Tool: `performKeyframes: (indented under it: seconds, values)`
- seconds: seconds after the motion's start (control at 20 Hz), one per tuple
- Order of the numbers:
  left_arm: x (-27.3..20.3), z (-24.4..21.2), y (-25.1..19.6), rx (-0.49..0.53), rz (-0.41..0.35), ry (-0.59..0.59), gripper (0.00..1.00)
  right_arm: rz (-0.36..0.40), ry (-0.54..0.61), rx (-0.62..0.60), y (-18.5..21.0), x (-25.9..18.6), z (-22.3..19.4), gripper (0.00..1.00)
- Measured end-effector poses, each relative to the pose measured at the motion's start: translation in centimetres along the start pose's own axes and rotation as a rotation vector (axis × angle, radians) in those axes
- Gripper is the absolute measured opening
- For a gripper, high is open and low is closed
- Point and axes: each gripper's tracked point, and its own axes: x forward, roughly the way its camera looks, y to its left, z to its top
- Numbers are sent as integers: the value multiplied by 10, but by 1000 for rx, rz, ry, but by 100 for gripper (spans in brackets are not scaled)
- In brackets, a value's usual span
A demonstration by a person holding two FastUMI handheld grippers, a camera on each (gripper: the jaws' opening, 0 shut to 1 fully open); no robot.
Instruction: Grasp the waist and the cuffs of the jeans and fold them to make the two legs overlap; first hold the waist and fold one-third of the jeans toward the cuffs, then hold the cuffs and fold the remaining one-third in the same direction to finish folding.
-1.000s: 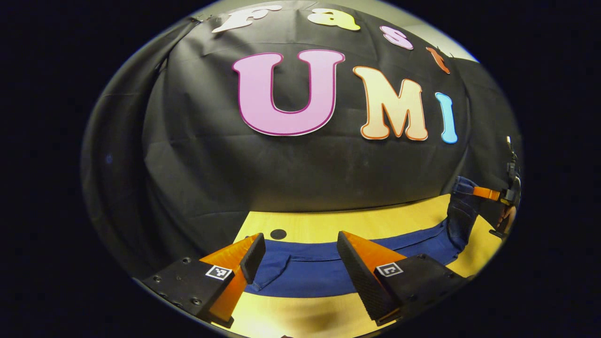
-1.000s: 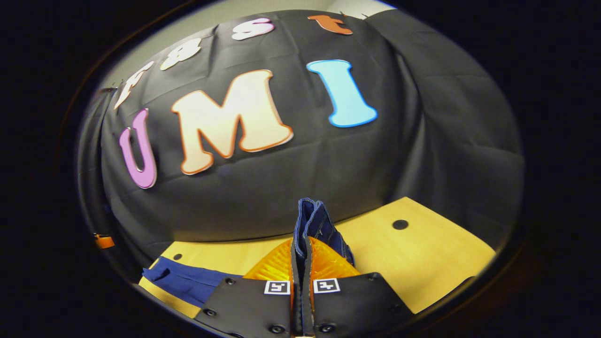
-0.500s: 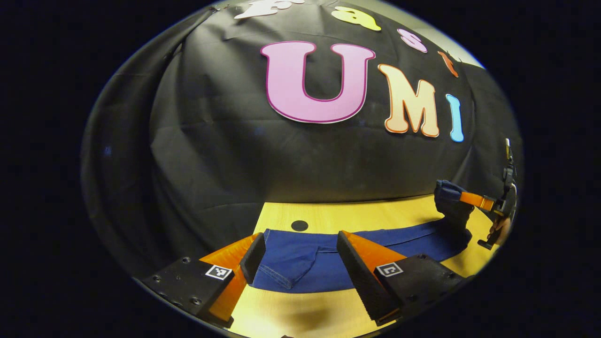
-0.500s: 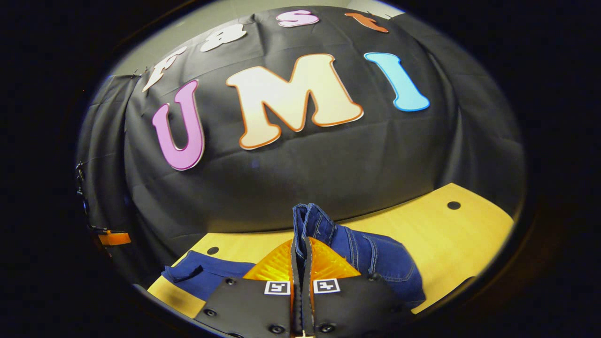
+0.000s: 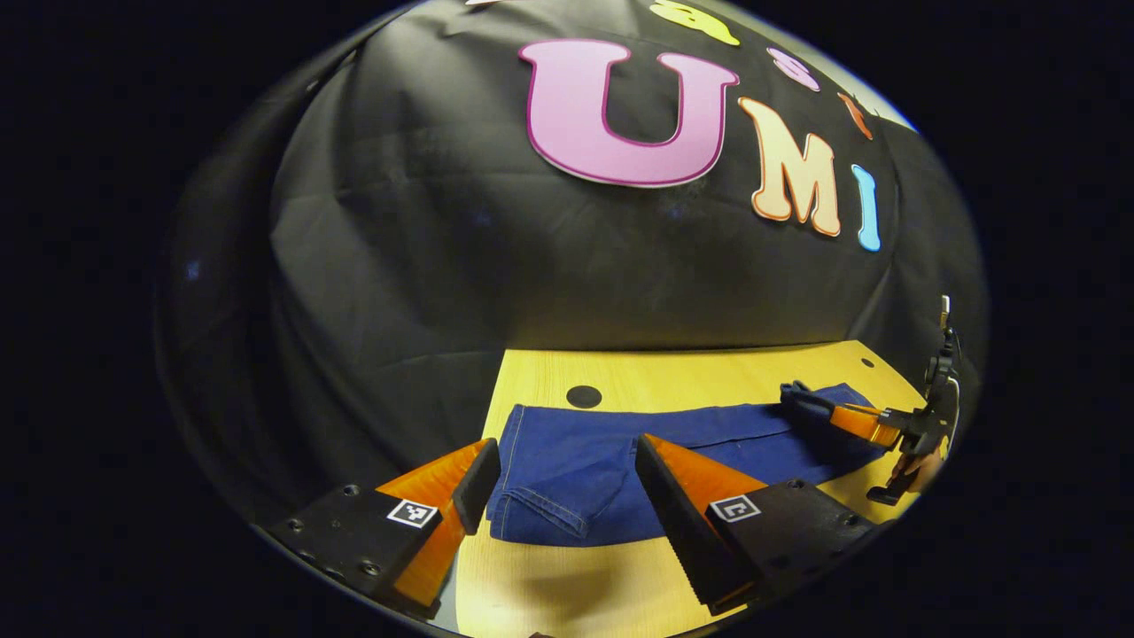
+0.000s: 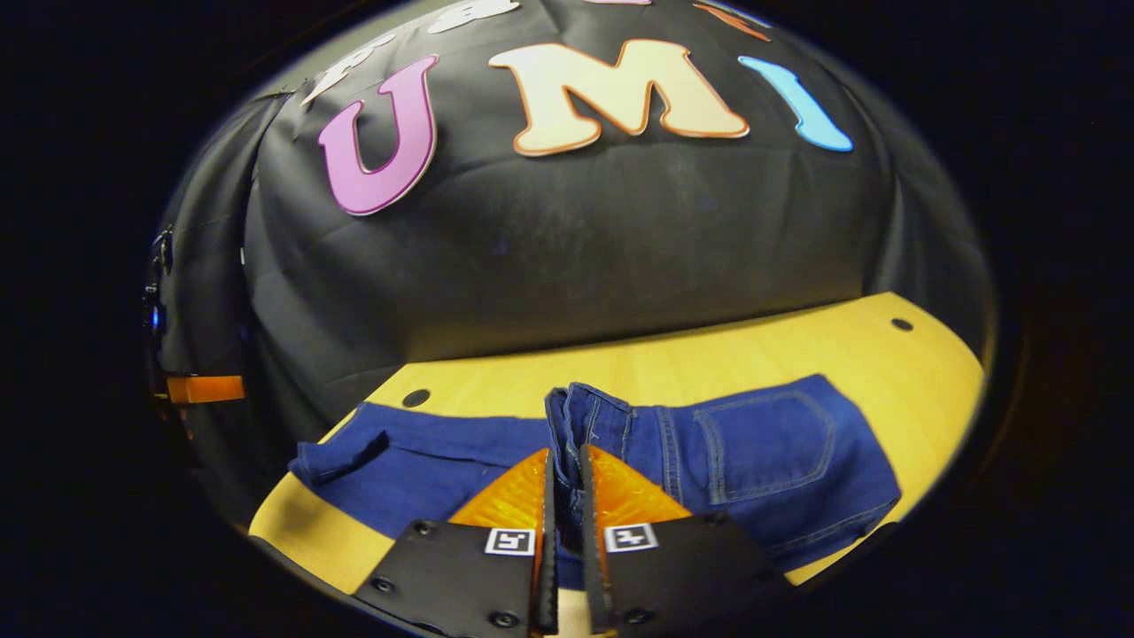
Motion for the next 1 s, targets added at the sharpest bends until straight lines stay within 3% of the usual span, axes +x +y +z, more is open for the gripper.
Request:
performKeyframes:
  seconds: [0.2, 0.7, 0.9, 1.0]
  values:
    - [34, -27, 18, -8, -3, 61, 96, -8, -29, -38, -3, -2, 7, 98]
    - [98, -112, 47, 24, 16, 290, 93, -96, -15, -98, -36, -42, 13, 95]
    - [93, -113, 44, 39, -15, 294, 95, -89, -8, -106, -38, -47, 14, 98]
    - [93, -112, 47, 39, -28, 295, 89, -85, -7, -106, -38, -48, 14, 98]
